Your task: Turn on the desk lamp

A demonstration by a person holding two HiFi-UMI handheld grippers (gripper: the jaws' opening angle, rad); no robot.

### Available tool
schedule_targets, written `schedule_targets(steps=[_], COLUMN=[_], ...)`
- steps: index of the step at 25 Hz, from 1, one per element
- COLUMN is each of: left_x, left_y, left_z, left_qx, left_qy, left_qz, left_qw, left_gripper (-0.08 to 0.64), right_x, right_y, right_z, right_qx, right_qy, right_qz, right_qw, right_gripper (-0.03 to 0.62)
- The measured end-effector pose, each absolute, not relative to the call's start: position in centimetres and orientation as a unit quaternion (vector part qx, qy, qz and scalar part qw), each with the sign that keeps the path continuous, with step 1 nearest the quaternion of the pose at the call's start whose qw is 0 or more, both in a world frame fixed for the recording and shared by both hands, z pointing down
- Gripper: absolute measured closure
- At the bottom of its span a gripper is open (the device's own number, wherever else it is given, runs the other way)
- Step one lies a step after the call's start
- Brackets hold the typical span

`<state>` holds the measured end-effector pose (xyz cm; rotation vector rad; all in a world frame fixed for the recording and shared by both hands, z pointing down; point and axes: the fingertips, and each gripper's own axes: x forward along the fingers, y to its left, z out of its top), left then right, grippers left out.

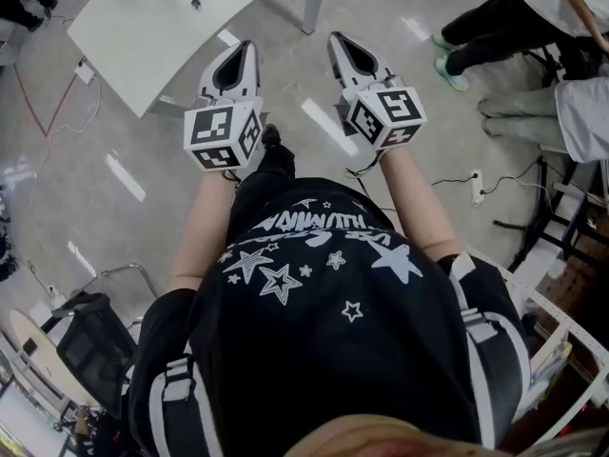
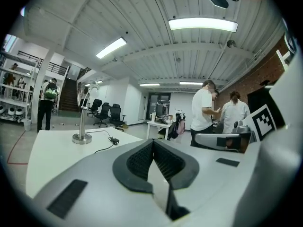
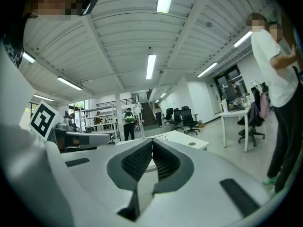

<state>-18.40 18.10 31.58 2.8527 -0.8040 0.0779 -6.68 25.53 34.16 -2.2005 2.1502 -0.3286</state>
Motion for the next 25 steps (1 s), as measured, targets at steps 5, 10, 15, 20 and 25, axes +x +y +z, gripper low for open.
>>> schedule_targets(steps=[5,10,15,20,25], left_x=[-16.9,-16.4,-16.2,-16.2,-16.5], left_y=[12.7,7.4,2.7,-0.2,-0.8], left_z=[31.6,31.9,32.1,32.4,32.1], left_qx=[0.96,0.96,0.96,0.959,0.956], left_qy=[-0.261,-0.259,-0.257,-0.259,-0.261], left_qz=[0.027,0.026,0.018,0.012,0.01], left_qw=[0.093,0.102,0.108,0.115,0.131], left_gripper=[0.549,0.549,0.549,0.549,0.549], right_x=[-5.0,-4.3,-3.9,-3.7,-4.1], right_y=[20.2,15.0,10.1,6.4,6.1], right_z=[34.0,33.9,33.5,33.5,32.3], right_qx=[-0.718,-0.723,-0.725,-0.722,-0.72], right_qy=[0.687,0.681,0.681,0.685,0.686], right_qz=[-0.11,-0.11,-0.101,-0.101,-0.098], right_qw=[0.024,0.022,0.018,0.017,0.008], right_gripper=[0.586,0.586,0.586,0.586,0.586])
